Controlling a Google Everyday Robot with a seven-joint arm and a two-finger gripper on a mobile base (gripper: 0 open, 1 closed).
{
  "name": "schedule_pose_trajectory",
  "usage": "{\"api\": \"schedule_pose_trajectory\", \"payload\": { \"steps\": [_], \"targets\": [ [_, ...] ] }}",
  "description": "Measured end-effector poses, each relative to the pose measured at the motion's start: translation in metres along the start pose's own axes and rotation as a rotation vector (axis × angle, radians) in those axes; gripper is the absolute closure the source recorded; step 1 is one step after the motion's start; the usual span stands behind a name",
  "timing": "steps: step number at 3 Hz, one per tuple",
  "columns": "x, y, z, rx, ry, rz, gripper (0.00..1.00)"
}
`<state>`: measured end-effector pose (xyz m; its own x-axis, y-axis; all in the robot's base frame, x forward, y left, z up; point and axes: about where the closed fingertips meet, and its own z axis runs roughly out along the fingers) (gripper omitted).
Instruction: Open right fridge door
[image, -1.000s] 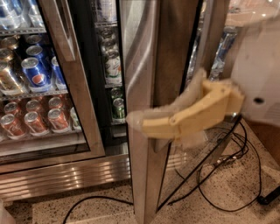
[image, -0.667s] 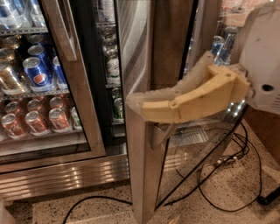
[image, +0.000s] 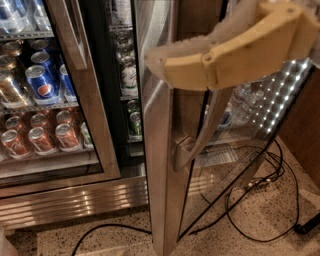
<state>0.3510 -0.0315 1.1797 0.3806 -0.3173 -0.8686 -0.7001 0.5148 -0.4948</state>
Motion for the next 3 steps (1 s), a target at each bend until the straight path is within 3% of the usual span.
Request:
{"api": "schedule_pose_trajectory", "payload": {
  "steps": [3],
  "targets": [
    [0.0000, 0.0000, 0.0000, 0.000, 0.000, 0.000, 0.00]
  ]
}}
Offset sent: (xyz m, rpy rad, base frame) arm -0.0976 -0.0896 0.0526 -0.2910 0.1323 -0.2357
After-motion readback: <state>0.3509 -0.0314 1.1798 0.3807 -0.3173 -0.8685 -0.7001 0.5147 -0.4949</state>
